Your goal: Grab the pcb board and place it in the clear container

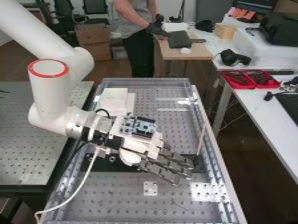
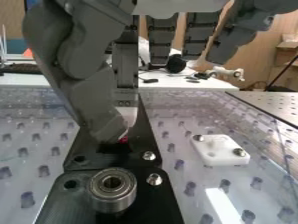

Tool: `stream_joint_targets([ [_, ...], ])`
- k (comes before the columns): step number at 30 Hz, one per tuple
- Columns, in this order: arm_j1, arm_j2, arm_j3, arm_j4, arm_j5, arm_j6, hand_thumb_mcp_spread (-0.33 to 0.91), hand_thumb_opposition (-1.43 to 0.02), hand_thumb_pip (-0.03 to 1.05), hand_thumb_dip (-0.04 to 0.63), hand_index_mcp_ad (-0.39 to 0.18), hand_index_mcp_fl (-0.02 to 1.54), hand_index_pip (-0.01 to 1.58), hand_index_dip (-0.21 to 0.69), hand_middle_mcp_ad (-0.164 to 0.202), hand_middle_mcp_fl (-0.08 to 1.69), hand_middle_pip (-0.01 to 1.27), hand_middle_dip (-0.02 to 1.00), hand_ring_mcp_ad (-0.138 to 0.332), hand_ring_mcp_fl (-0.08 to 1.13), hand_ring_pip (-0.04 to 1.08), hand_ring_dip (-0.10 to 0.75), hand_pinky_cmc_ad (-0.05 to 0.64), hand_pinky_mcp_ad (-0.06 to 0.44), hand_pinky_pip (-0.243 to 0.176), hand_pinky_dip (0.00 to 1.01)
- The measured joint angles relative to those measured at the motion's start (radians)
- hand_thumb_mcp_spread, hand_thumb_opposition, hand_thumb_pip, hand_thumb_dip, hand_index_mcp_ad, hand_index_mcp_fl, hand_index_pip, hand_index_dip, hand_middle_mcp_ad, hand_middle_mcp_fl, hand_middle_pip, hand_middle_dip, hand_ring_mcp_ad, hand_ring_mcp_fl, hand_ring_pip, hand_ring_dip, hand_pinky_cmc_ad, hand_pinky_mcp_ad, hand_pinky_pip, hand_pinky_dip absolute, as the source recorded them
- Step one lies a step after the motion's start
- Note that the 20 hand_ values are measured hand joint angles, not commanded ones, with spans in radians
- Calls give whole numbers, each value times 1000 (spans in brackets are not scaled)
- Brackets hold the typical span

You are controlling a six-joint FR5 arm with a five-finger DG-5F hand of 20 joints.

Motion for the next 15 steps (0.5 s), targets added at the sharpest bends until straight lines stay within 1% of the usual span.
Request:
stream_joint_targets([
  [11,-5,-6,-3,4,2,9,463,-892,731,269,-86,222,1552,110,45,9,120,101,119,2,87,-5,264,119,-87,265],
  [13,-6,-7,-4,8,3,14,466,-892,731,269,-86,269,1552,110,45,9,120,101,119,2,87,-5,265,119,-87,265],
  [15,-6,-7,-6,13,3,22,475,-895,721,269,-73,335,1546,103,45,10,124,101,119,2,87,-5,262,119,-87,251],
])
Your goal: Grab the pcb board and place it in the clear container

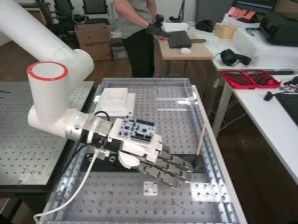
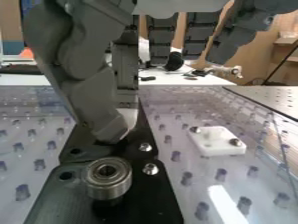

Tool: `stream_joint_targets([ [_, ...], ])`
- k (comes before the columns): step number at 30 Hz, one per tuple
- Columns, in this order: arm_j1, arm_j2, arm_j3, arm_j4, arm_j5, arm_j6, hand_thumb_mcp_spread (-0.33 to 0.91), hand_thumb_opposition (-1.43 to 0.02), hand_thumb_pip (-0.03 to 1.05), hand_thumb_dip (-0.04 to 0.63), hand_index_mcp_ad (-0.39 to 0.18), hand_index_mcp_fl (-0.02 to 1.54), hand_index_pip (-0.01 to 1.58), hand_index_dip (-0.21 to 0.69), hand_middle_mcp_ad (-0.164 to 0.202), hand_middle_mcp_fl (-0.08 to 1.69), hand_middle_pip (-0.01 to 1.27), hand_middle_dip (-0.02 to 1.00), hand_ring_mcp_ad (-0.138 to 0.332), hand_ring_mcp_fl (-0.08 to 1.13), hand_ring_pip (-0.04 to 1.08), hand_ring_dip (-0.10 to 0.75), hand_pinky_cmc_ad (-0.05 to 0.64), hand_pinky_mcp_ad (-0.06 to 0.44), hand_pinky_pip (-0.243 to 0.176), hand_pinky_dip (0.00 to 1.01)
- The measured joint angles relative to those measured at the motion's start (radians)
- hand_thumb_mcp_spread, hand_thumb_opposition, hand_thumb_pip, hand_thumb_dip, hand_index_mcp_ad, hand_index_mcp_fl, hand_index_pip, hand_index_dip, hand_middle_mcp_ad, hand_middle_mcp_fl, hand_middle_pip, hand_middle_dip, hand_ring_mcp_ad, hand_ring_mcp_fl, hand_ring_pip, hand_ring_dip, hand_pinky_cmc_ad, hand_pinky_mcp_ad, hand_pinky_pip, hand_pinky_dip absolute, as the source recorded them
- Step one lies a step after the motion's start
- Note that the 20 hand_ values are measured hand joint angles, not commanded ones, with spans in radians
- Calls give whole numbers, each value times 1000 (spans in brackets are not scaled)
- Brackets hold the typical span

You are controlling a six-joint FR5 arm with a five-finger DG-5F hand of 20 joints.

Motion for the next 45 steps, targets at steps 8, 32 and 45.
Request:
stream_joint_targets([
  [8,0,-1,-2,7,2,15,506,-911,668,267,-87,412,1524,101,45,9,129,101,119,0,98,-5,295,117,-75,209],
  [32,16,129,-23,26,14,73,504,-941,660,267,-87,456,1522,91,54,24,138,101,122,14,94,-5,312,117,-75,194],
  [45,213,302,-114,79,-94,107,508,-953,660,267,-87,459,1518,91,54,24,138,101,126,14,98,-5,312,117,-75,194],
])
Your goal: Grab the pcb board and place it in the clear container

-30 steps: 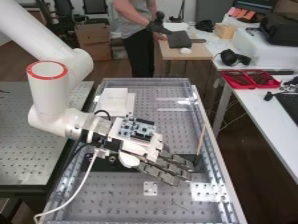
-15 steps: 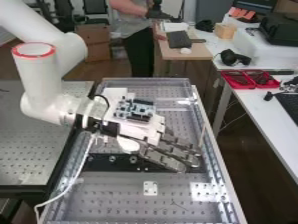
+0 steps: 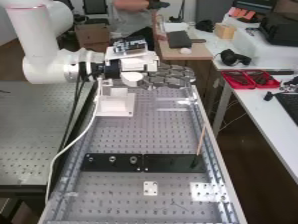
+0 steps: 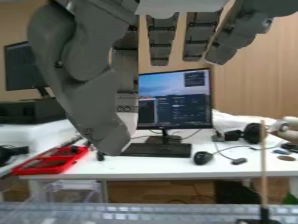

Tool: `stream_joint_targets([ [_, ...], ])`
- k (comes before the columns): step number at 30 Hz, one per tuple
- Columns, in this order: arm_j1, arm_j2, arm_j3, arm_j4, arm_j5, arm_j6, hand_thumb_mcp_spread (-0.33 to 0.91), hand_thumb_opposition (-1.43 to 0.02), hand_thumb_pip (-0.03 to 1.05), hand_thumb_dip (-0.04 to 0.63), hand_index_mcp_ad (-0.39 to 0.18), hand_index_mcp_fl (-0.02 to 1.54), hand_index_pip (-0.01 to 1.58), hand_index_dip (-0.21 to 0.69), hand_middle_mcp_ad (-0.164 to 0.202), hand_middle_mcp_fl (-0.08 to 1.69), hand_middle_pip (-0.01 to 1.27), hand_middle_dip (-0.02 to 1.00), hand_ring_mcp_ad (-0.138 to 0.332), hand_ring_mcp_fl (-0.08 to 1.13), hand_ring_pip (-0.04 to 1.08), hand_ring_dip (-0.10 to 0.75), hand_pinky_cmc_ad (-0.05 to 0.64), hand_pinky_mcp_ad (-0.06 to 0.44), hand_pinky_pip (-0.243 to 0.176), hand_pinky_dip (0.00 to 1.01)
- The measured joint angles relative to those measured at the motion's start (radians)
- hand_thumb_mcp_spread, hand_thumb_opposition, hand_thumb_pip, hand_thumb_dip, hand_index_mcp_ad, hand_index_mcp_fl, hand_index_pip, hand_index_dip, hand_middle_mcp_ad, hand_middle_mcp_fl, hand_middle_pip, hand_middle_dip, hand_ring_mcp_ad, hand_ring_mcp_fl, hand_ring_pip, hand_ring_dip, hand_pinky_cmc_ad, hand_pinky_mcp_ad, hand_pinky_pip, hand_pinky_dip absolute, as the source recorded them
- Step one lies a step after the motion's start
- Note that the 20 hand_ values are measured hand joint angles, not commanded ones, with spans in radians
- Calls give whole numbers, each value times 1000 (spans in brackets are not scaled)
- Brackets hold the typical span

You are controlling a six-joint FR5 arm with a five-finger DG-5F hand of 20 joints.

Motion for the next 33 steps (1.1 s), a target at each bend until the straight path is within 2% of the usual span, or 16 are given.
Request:
stream_joint_targets([
  [7,82,-24,21,13,-42,42,508,-953,660,267,-87,459,1518,91,49,24,138,101,127,12,94,-5,312,119,-75,194],
  [14,142,-134,97,-5,-54,75,506,-953,660,267,-87,459,1518,91,51,24,138,101,129,12,94,-5,312,119,-75,194],
  [22,163,-248,185,-54,-17,61,506,-953,660,269,-87,457,1522,94,51,24,138,101,127,14,94,-5,312,119,-75,194],
  [27,164,-313,239,-118,24,39,504,-956,660,269,-87,457,1518,94,51,24,138,101,124,14,94,-5,312,117,-75,194],
  [33,165,-324,262,-186,60,22,506,-958,665,269,-89,391,1522,126,52,2,138,101,136,10,94,-5,312,119,-75,218],
])
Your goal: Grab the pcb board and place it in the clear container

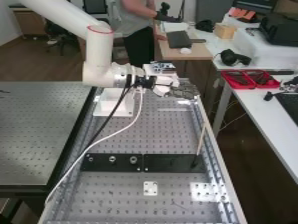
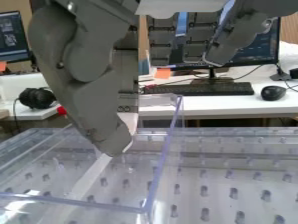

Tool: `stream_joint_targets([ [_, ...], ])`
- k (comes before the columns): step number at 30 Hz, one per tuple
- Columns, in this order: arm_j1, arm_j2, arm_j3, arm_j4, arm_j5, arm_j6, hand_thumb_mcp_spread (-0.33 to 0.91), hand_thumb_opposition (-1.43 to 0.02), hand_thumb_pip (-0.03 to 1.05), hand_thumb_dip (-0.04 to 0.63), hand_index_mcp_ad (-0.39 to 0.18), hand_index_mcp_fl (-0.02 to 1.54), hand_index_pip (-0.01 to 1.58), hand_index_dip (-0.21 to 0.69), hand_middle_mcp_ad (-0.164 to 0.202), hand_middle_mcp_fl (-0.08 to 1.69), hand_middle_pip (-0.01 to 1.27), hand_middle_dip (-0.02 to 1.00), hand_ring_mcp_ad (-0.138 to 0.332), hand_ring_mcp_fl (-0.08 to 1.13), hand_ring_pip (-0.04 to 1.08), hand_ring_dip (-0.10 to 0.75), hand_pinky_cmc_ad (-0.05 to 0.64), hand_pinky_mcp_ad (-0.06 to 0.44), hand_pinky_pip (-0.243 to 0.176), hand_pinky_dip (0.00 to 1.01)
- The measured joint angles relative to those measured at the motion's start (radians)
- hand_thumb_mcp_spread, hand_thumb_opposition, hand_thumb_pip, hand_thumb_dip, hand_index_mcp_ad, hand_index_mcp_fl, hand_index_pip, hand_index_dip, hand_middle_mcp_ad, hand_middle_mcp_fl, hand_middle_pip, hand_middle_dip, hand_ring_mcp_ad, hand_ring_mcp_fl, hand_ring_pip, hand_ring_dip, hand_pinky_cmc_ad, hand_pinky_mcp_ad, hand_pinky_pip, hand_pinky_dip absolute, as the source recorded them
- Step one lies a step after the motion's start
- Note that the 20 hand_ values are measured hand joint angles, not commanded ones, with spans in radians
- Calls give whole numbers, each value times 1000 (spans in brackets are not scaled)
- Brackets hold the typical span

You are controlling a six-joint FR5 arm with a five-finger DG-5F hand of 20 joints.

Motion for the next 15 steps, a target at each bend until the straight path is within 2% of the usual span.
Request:
stream_joint_targets([
  [2,0,2,4,-21,13,0,487,-949,665,269,-89,143,1518,127,52,3,134,101,136,10,94,-5,311,113,-75,250],
  [3,-2,4,7,-31,22,0,456,-941,665,269,-89,73,1482,129,51,0,133,101,138,9,89,-5,311,133,-75,279],
  [6,-8,13,5,-39,35,7,426,-911,665,269,-91,38,1318,129,52,0,126,101,154,0,87,-5,311,129,-77,332],
  [9,-12,20,-1,-40,41,14,394,-911,665,269,-87,7,1220,129,68,3,124,101,152,0,87,-9,311,152,-77,379],
  [12,-13,28,-9,-37,44,19,377,-899,661,255,-87,3,1147,126,70,0,113,101,157,3,87,-2,311,150,-75,415],
  [15,-15,49,-26,-26,44,23,377,-899,665,253,-87,5,1143,126,70,2,112,101,159,0,75,0,311,152,-79,431],
])
